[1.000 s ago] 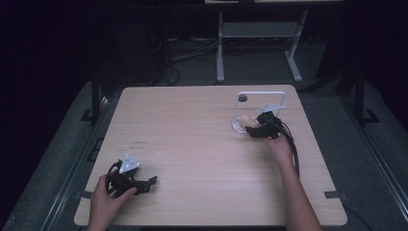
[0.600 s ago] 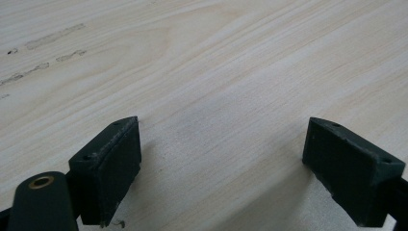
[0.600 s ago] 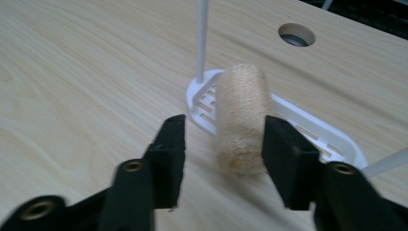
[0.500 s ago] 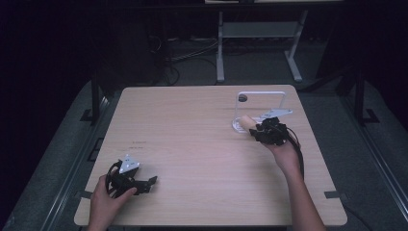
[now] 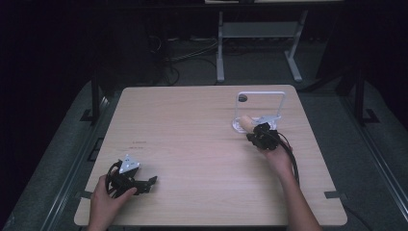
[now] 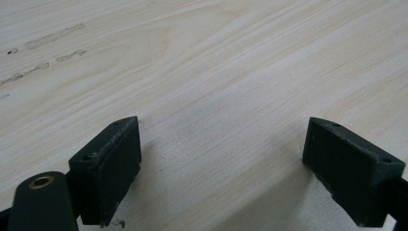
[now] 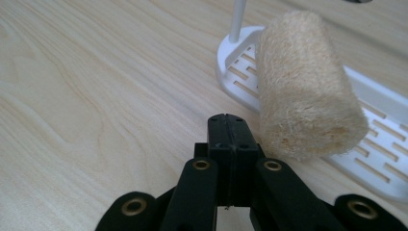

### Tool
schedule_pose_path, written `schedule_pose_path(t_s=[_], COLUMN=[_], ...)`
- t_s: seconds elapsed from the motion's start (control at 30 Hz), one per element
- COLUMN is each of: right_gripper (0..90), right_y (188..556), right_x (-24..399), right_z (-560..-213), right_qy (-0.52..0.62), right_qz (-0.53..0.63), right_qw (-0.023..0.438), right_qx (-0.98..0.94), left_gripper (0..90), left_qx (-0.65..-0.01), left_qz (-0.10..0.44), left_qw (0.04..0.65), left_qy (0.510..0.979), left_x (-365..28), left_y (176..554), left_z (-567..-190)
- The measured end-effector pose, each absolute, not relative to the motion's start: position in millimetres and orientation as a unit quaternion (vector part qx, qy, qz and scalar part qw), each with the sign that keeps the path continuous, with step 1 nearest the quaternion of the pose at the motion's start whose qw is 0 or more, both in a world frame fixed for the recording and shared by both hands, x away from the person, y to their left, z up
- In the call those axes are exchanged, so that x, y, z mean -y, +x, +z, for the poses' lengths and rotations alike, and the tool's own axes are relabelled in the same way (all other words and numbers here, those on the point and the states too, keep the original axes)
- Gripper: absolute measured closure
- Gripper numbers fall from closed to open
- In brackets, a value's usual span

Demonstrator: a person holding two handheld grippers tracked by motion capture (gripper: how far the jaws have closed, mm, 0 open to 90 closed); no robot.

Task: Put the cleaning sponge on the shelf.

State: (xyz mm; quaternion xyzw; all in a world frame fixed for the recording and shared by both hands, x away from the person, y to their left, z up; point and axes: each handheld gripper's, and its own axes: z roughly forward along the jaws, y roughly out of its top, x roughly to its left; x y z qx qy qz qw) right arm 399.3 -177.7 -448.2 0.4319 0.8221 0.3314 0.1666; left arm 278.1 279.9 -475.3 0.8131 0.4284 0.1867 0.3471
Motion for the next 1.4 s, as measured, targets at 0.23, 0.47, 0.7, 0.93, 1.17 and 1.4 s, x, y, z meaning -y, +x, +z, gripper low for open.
schedule_pose_path(t_s=[0.23, 0.47, 0.7, 0.93, 1.17, 1.4], right_gripper=[89.7, 89.7, 89.7, 89.7, 89.7, 89.7], right_y=[405, 407, 407, 409, 412, 416], right_x=[185, 194, 203, 213, 221, 225], right_z=[-455, -455, -453, -454, -455, -458], right_qy=[0.451, 0.469, 0.481, 0.498, 0.510, 0.517], right_qz=[0.332, 0.334, 0.335, 0.331, 0.332, 0.334], right_qw=[0.160, 0.169, 0.179, 0.187, 0.194, 0.197], right_qx=[-0.813, -0.800, -0.790, -0.779, -0.769, -0.763], left_gripper=[12.8, 12.8, 12.8, 12.8, 12.8, 12.8], left_qx=[-0.428, -0.428, -0.428, -0.428, -0.428, -0.429], left_qz=[0.187, 0.187, 0.187, 0.187, 0.187, 0.186], left_qw=[0.347, 0.347, 0.347, 0.347, 0.347, 0.347], left_qy=[0.813, 0.813, 0.813, 0.813, 0.813, 0.813], left_x=[-280, -280, -280, -280, -280, -280], left_y=[278, 278, 278, 278, 278, 278], left_z=[-475, -475, -475, -475, -475, -475])
